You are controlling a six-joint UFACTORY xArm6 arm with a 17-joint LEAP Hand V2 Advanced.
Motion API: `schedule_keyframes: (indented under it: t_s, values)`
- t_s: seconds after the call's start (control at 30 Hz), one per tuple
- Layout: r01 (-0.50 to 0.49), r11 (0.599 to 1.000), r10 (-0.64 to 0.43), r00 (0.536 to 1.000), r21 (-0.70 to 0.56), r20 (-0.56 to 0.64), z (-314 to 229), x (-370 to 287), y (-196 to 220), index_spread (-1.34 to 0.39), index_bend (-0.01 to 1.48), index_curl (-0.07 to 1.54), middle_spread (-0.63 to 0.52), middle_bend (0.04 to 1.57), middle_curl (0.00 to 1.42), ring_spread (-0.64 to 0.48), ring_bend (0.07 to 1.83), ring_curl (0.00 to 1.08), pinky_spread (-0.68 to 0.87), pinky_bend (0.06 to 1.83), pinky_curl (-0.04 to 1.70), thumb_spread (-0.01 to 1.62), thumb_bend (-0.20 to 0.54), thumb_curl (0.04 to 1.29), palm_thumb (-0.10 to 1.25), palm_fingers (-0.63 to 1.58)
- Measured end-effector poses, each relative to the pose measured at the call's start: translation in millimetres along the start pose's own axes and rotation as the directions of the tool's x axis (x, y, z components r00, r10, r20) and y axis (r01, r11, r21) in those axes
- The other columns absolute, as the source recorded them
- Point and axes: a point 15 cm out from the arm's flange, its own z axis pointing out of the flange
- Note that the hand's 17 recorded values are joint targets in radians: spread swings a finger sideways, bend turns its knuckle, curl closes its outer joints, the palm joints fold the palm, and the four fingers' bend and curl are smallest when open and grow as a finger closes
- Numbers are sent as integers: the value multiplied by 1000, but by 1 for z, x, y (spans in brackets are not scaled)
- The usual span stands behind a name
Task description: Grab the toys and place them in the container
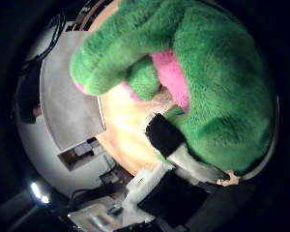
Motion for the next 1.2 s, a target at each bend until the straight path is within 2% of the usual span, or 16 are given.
schedule_keyframes:
  t_s: [0.1, 0.17, 0.23, 0.3, 0.33, 0.43, 0.63, 0.83, 1.2]
  values:
    - [-3, 1000, 3, 1000, -17, 9, 8, 1, 1, -439, 114, 249, -174, 287, 385, -236, 750, 280, 171, 637, 183, 964, -23, 304, 505, 403]
    - [-9, 1000, 9, 1000, -15, 10, 8, 4, 0, -437, 84, 224, -202, 304, 388, -273, 828, 297, 93, 725, 192, 971, -12, 309, 539, 482]
    - [-13, 1000, 13, 1000, -10, 11, 6, 6, -1, -439, 44, 182, -256, 346, 402, -328, 949, 335, -65, 913, 233, 984, -7, 314, 580, 645]
    - [-19, 1000, 19, 1000, -6, 12, 5, 8, 0, -456, 51, 153, -313, 420, 428, -356, 1042, 363, -202, 1057, 272, 993, 3, 323, 627, 866]
    - [-22, 1000, 23, 1000, -4, 13, 4, 9, 0, -465, 73, 147, -342, 453, 439, -367, 1059, 371, -267, 1101, 288, 997, 8, 329, 662, 900]
    - [-39, 999, 39, 999, 12, 17, -1, 16, 3, -509, 178, 170, -411, 575, 497, -364, 1116, 419, -384, 1154, 340, 1012, 35, 347, 779, 1153]
    - [-68, 997, 67, 998, 44, 13, -20, 29, 9, -557, 320, 264, -442, 723, 561, -344, 1117, 447, -458, 1130, 367, 1000, 49, 370, 922, 1272]
    - [-66, 997, 66, 998, 49, 16, -37, 25, 20, -568, 435, 353, -442, 804, 584, -331, 1152, 463, -494, 1121, 381, 967, 2, 373, 969, 1278]
    - [-44, 996, 44, 999, 74, 6, -70, 14, 37, -563, 449, 434, -426, 882, 580, -308, 1210, 473, -509, 1110, 409, 951, -17, 363, 995, 1262]
